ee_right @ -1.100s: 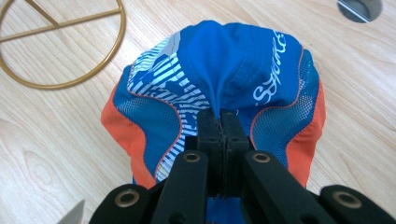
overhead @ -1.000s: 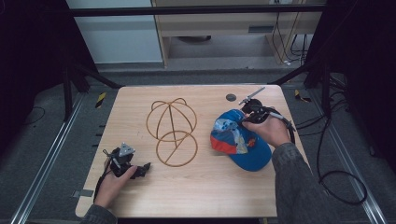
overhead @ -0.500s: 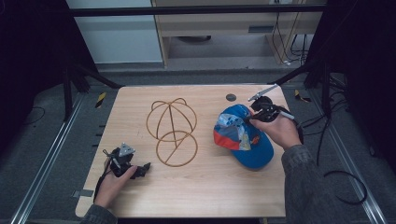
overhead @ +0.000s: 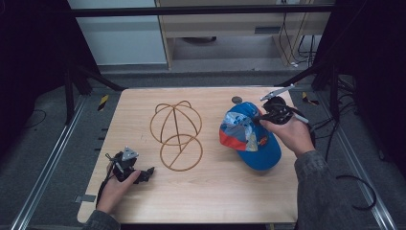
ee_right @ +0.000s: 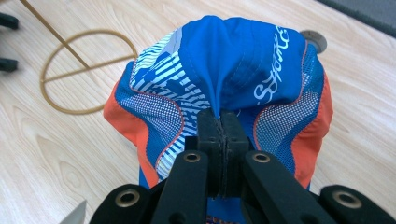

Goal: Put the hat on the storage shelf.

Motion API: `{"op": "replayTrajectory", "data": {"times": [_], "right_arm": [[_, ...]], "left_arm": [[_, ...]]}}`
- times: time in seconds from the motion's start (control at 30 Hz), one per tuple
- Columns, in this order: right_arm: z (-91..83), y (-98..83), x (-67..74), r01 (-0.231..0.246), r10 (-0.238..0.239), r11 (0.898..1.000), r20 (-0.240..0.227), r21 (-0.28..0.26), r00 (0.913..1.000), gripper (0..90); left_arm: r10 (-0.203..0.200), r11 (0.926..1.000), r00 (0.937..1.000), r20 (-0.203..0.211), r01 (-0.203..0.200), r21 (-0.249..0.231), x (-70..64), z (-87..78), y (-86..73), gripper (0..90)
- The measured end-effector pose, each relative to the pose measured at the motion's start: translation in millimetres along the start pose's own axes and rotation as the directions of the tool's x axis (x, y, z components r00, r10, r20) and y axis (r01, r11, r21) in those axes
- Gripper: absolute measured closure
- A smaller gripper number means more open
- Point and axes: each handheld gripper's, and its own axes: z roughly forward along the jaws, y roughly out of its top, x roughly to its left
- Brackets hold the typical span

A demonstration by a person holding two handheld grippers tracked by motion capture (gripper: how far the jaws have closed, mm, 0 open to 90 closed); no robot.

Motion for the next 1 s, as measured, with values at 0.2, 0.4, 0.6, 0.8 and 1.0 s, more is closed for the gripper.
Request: {"op": "replayTrajectory", "data": {"times": [0.2,0.4,0.6,0.8,1.0], "right_arm": [[-9.8,0.6,1.3,-0.011,0.010,1.000,-0.008,-0.028,0.9999,89.7],[-21.5,1.9,1.8,-0.017,0.016,0.998,-0.008,-0.058,0.9998,89.7],[-30.3,5.4,3.1,-0.019,0.018,0.996,-0.006,-0.083,0.9998,89.7],[-40.8,13.2,9.5,-0.003,0.002,0.994,-0.002,-0.108,1.0000,89.7],[-52.0,23.7,17.4,0.008,-0.010,0.990,-0.010,-0.143,0.9999,89.7]], "left_arm": [[0.000,1.0000,1.0000,0.000,0.000,0.000,0.0,0.0,0.0,0.0],[0.000,1.0000,1.0000,0.000,0.000,0.000,0.0,0.0,0.0,0.0],[-0.001,1.0000,1.0000,0.000,0.001,-0.001,-0.1,0.0,0.0,0.0],[-0.001,1.0000,1.0000,0.000,0.001,-0.001,-0.1,0.0,0.0,0.0],[-0.007,1.0000,1.0000,0.001,0.007,-0.003,-0.5,0.2,-0.1,0.0]]}}
